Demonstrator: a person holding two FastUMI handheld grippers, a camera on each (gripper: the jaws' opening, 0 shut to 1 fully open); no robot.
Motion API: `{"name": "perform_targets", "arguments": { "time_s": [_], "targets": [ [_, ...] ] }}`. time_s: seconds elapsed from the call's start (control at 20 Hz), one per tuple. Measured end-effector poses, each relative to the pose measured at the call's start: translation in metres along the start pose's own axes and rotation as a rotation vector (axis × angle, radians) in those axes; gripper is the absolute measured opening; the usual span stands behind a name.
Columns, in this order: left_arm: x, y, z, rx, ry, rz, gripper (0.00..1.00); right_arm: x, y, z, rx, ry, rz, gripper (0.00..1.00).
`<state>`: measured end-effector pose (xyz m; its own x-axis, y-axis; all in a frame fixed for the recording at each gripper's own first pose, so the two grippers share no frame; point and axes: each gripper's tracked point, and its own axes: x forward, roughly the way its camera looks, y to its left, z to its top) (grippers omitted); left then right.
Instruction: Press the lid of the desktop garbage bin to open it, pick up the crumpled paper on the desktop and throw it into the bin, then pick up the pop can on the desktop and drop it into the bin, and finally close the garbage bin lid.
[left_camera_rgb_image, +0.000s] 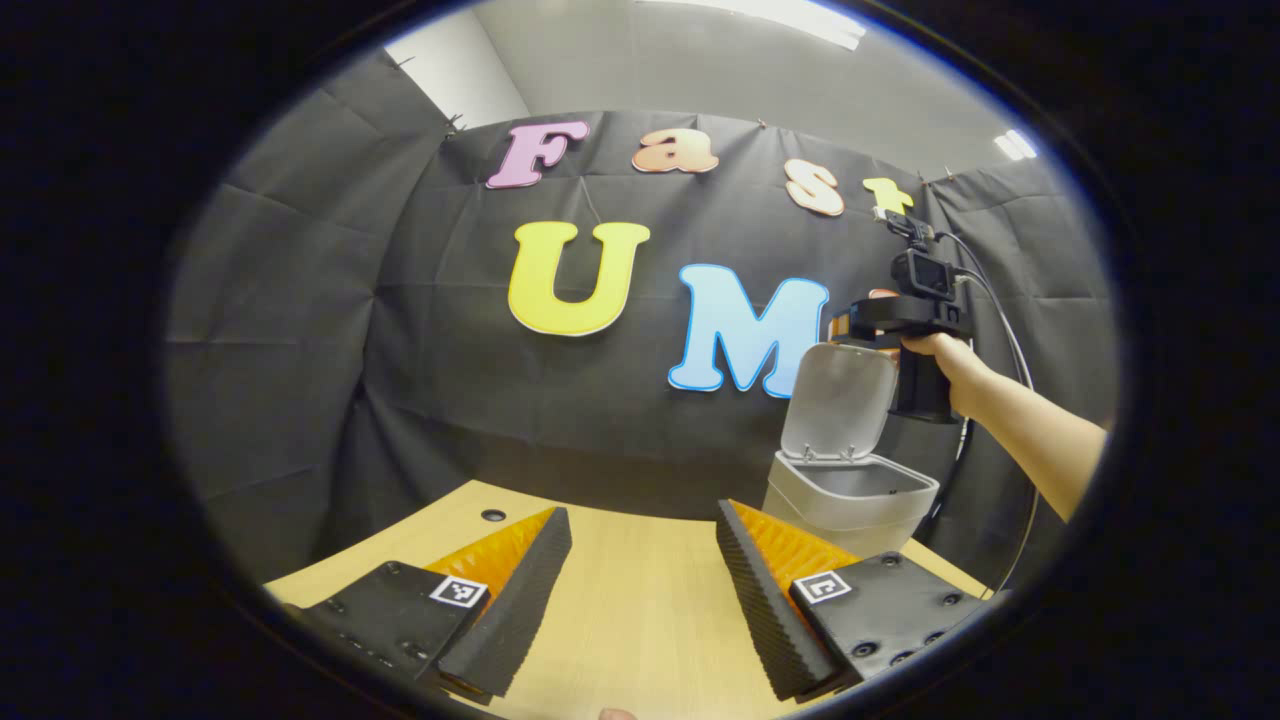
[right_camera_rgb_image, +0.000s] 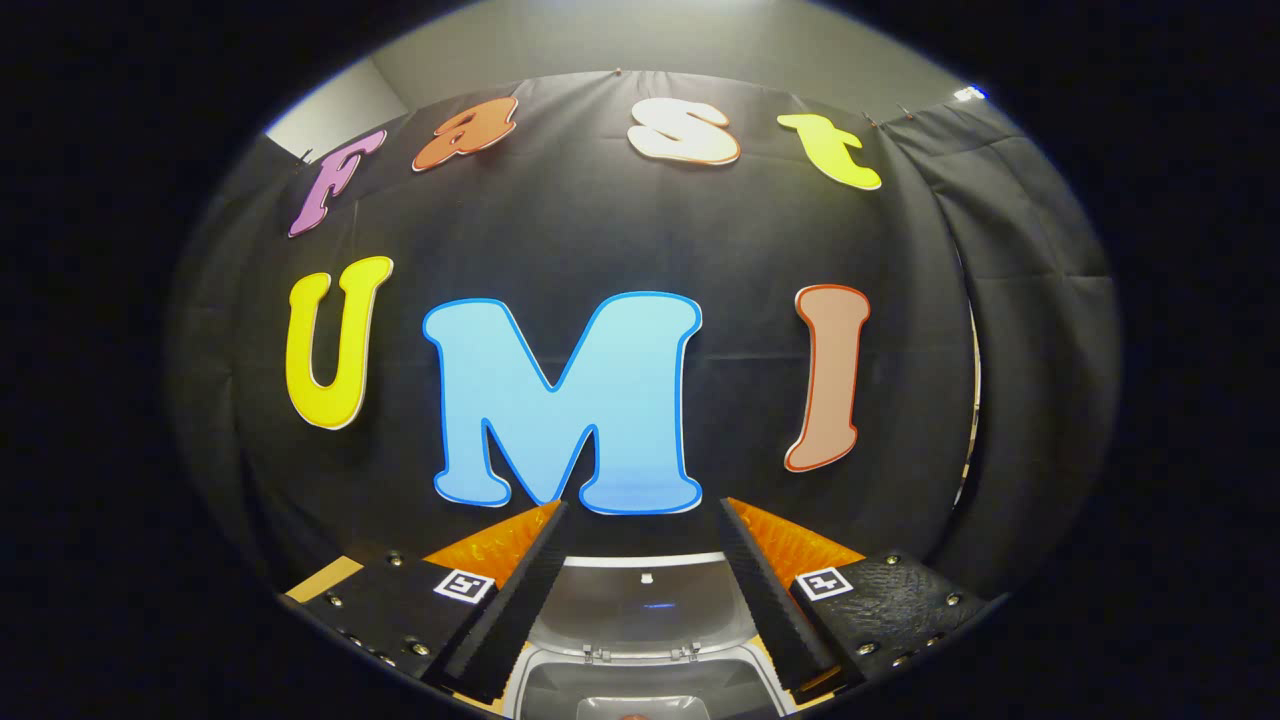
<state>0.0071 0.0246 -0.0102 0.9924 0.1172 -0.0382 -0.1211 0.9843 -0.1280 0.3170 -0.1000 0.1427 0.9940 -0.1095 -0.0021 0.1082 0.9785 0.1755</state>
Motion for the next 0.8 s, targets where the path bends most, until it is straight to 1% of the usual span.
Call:
{"name": "perform_targets", "arguments": {
  "time_s": [0.2, 0.3, 0.35, 0.4, 0.45, 0.5, 0.55, 0.7, 0.75, 0.8],
  "targets": [
    [-0.008, -0.010, -0.006, 0.045, -0.005, -0.029, 0.96, -0.016, -0.001, -0.004, 0.003, -0.025, 0.006, 0.94],
    [-0.012, -0.016, -0.004, 0.040, -0.011, -0.049, 0.96, -0.026, 0.000, -0.009, -0.008, -0.036, 0.014, 0.94],
    [-0.015, -0.021, -0.006, 0.040, -0.008, -0.057, 0.96, -0.036, -0.001, -0.011, -0.007, -0.038, 0.023, 0.92],
    [-0.017, -0.024, -0.004, 0.042, -0.011, -0.065, 0.96, -0.041, -0.001, -0.015, -0.001, -0.034, 0.029, 0.94],
    [-0.020, -0.026, -0.003, 0.048, -0.017, -0.075, 0.96, -0.047, -0.002, -0.018, 0.002, -0.032, 0.033, 0.92],
    [-0.022, -0.028, -0.003, 0.058, -0.017, -0.080, 0.96, -0.054, -0.003, -0.021, 0.004, -0.028, 0.033, 0.92],
    [-0.024, -0.028, -0.003, 0.060, -0.018, -0.082, 0.96, -0.058, -0.003, -0.023, 0.002, -0.026, 0.031, 0.94],
    [-0.030, -0.031, -0.002, 0.058, -0.016, -0.087, 0.95, -0.069, -0.003, -0.030, 0.000, -0.017, 0.019, 0.94],
    [-0.033, -0.030, -0.001, 0.063, -0.018, -0.086, 0.96, -0.072, -0.003, -0.032, 0.000, -0.018, 0.017, 0.92],
    [-0.035, -0.029, 0.001, 0.068, -0.022, -0.084, 0.95, -0.074, -0.003, -0.034, 0.000, -0.017, 0.016, 0.94]
  ]
}}
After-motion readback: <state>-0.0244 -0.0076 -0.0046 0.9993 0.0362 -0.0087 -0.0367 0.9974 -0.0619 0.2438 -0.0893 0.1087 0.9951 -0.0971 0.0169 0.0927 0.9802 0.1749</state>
